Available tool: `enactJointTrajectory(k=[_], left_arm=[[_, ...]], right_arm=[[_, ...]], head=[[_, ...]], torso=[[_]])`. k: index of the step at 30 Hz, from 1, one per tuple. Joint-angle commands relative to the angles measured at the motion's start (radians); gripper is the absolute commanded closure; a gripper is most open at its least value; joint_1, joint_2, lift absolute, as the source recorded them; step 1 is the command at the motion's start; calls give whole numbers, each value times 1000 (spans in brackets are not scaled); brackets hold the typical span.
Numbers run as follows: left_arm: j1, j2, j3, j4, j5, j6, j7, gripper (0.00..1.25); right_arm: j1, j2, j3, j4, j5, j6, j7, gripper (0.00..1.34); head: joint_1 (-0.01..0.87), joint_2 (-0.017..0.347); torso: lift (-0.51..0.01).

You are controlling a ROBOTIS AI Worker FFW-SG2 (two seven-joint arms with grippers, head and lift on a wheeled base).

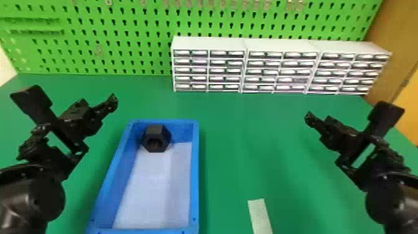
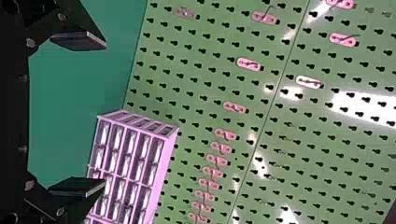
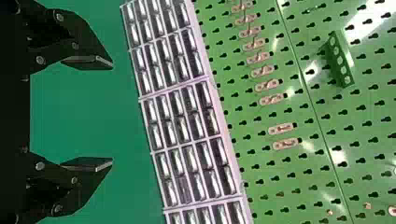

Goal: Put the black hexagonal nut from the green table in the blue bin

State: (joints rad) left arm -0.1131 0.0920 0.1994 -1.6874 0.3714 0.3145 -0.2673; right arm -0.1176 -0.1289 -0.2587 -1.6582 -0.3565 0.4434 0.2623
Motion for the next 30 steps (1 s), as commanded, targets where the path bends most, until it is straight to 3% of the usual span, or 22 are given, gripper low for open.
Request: enactJointTrajectory(k=[1,30], left_arm=[[1,0,-3,0,1,0,2,236],[1,-2,-14,0,9,0,8,236]], right_arm=[[3,2,-4,-2,-4,0,0,524],[3,14,-11,-2,-9,0,0,524]], head=[[692,9],[692,9]], torso=[[-97],[-97]])
